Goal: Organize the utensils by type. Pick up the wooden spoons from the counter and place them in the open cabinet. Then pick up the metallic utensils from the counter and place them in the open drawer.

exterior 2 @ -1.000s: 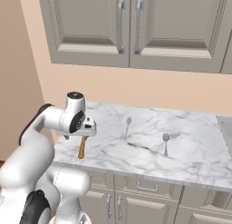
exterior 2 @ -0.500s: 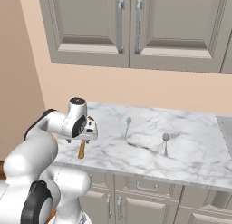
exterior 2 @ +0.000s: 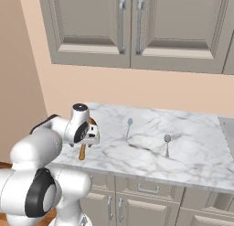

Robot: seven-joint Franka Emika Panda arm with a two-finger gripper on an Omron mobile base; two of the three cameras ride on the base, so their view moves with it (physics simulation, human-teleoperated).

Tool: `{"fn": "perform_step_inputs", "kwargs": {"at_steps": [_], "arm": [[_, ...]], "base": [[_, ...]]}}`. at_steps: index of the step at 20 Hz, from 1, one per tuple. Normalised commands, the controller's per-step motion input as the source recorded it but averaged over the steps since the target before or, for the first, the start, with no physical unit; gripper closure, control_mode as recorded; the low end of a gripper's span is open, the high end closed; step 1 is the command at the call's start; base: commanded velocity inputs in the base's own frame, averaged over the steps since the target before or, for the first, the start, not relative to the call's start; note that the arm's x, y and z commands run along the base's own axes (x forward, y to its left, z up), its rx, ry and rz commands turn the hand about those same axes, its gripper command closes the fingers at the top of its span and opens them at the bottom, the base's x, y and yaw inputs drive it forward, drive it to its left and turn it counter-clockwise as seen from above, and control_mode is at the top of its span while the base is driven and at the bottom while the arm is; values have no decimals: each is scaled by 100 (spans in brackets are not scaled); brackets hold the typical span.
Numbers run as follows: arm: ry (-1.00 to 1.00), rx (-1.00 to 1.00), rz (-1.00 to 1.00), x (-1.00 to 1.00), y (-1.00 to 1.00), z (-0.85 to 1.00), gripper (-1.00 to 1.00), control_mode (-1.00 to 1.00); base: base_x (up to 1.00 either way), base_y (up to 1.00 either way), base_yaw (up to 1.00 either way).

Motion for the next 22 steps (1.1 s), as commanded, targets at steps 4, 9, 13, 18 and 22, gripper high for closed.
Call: {"fn": "perform_step_inputs", "kwargs": {"at_steps": [4,9,13,18,22], "arm": [[0,0,0,12,0,-21,-100,-100],[0,0,0,12,0,-22,-100,-100],[0,0,0,12,0,-23,-100,-100],[0,0,0,9,0,-17,-100,-100],[0,0,0,0,0,0,100,-100]], "base": [[0,0,0],[0,0,0],[0,0,0],[0,0,0],[0,0,0]]}}
